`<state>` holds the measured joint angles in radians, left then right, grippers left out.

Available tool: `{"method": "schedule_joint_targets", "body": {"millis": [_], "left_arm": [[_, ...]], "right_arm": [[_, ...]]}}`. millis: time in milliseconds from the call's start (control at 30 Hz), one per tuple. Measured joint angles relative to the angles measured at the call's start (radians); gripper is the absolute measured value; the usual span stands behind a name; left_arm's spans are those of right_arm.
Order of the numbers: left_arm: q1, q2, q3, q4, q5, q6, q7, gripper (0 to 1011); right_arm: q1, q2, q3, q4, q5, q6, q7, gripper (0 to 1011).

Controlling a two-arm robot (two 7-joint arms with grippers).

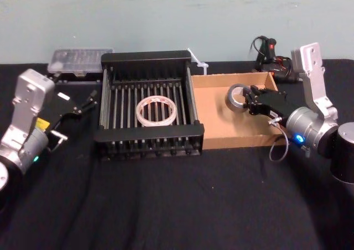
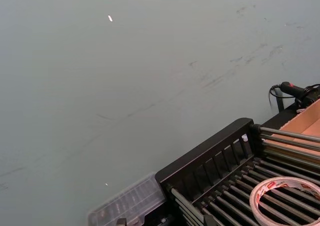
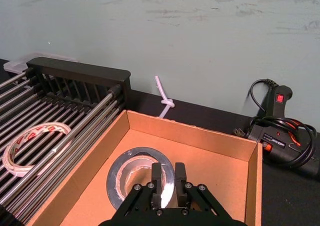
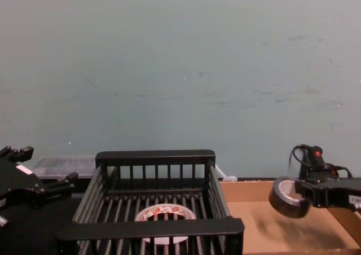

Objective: Pick up the white tape and place it into the black box , Pick up the silver tape and place it into the brown box.

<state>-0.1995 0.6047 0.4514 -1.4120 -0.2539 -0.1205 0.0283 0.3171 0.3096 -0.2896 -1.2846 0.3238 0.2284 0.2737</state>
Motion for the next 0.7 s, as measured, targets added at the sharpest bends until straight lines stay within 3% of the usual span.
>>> {"method": "schedule_joint_targets", "body": {"millis": [100, 433, 600, 700], "left_arm": [[0.000, 0.000, 0.000, 0.000, 0.000, 0.000, 0.000, 1001], [0.000, 0.000, 0.000, 0.000, 0.000, 0.000, 0.000, 1002], [0.000, 0.000, 0.000, 0.000, 0.000, 0.000, 0.000, 1001], [0.000, 0.000, 0.000, 0.000, 0.000, 0.000, 0.000, 1001]], "right_arm": [[0.000, 0.000, 0.000, -0.001, 0.000, 0.000, 0.000, 202], [-0.001, 0.001, 0.000, -0.003, 0.001, 0.000, 0.000, 554], [-0.002, 0.001, 0.000, -0.004, 0.001, 0.000, 0.000, 674], [-0.002, 0.002, 0.000, -0.004, 0.002, 0.000, 0.000, 808]]}}
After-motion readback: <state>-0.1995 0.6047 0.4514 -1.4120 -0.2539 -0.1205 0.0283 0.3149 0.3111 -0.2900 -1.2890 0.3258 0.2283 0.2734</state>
